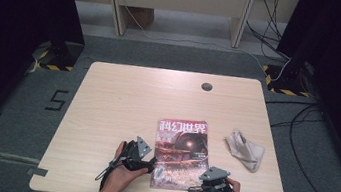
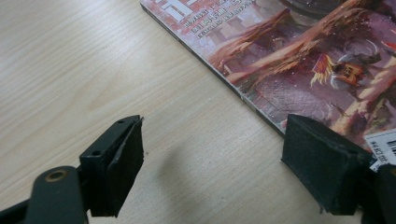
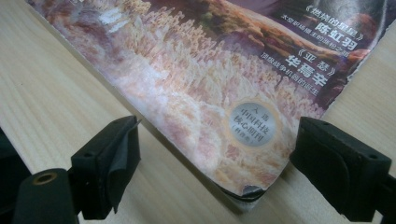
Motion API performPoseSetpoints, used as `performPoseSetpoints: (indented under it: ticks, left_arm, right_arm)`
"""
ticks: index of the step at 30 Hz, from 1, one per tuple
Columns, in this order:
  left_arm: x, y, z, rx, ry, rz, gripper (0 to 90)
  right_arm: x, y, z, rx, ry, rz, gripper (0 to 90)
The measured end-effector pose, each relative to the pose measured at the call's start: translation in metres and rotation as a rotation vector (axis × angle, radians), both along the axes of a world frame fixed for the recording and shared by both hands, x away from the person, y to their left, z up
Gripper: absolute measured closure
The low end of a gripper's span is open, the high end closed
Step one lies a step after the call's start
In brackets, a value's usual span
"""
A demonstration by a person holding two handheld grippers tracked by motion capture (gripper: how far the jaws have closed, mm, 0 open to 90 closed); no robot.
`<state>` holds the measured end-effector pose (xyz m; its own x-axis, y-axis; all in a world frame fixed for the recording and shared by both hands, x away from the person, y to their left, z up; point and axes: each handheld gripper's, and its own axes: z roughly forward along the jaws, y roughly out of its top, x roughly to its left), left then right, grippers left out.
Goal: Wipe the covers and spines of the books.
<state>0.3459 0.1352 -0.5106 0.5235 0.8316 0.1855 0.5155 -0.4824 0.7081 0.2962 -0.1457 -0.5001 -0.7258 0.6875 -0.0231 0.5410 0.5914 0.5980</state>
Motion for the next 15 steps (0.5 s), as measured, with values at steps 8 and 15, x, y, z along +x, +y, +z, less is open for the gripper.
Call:
performPoseSetpoints:
  ticks: [8,15]
  left_arm:
    - [-0.017,-0.003,0.010,-0.052,-0.016,-0.053,20.6]
    - [-0.022,-0.006,0.006,-0.039,0.018,-0.090,20.6]
  right_arm:
    - [0.004,0.003,-0.003,0.021,-0.029,0.012,18.1]
    - [0.012,0.010,-0.004,0.001,-0.054,0.026,19.1]
